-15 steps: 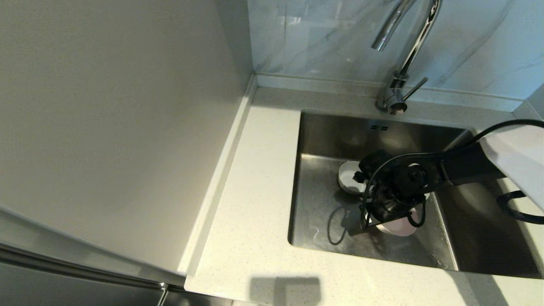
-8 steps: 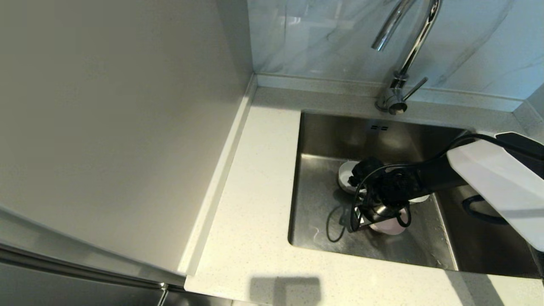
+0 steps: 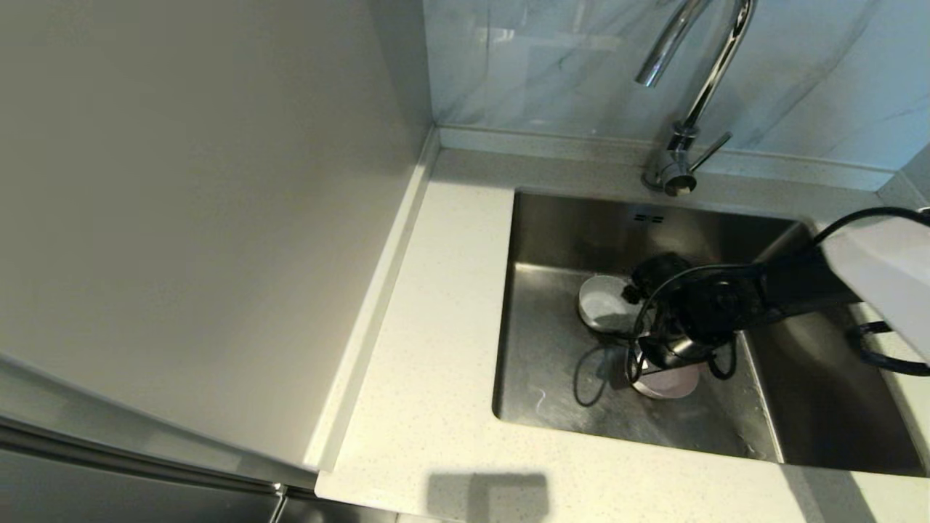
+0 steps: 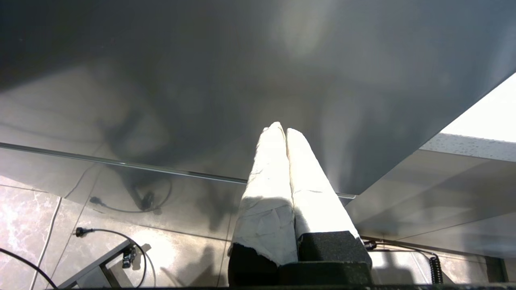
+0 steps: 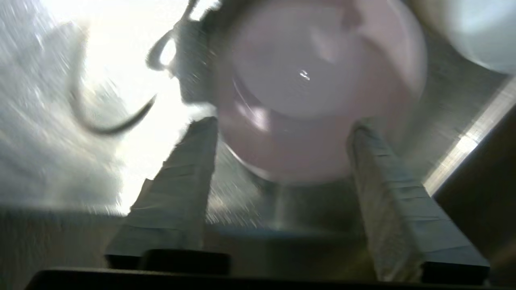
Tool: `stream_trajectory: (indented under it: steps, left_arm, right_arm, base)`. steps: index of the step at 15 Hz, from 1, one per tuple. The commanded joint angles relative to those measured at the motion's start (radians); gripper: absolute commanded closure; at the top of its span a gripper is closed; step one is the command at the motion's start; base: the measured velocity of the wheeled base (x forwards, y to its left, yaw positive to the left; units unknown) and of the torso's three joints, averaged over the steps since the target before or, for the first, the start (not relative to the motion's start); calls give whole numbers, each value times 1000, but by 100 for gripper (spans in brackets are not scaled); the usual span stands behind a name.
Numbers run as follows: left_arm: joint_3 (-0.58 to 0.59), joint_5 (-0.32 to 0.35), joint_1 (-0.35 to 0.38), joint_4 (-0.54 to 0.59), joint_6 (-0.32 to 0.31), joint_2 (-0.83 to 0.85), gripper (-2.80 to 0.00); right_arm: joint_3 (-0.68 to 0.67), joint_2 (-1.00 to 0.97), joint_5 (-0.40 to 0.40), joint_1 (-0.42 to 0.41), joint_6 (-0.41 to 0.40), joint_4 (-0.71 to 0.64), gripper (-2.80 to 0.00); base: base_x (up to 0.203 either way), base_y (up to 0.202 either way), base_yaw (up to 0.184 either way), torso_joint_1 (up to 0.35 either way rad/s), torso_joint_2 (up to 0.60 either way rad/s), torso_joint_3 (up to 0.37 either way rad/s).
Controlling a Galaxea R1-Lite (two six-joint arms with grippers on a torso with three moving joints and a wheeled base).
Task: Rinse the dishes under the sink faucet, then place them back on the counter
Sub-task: Put a bowl into the sink, then turn on the faucet
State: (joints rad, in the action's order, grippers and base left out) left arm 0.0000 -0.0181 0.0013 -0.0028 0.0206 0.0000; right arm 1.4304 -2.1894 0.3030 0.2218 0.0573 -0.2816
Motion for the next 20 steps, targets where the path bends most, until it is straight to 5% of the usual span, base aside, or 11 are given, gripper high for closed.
stream_trajectory:
  steps: [1,5,10,11,20]
  left_arm:
    - [0,0,0,0,1,-3,0]
    - [0,0,0,0,1,-3,0]
    - [0,0,0,0,1,-3,0]
    - [0,0,0,0,1,-3,0]
    - [0,1,0,0,1,-3,0]
  right_arm:
    - [-98,196,2,-27,-15,-1,-280]
    - [-199,493,-62,-126,-115,6,-280]
    - [202,458,-114,-170,-121,6,-280]
    - [275,428,-116,-178,-116,7,0]
    - [556,266,-124,-193,-113,32,0]
  base:
    - [0,0,0,0,0,0]
    - [0,0,0,0,0,0]
    - [0,0,0,0,0,0]
    - [0,0,0,0,0,0]
    - [0,0,0,0,0,0]
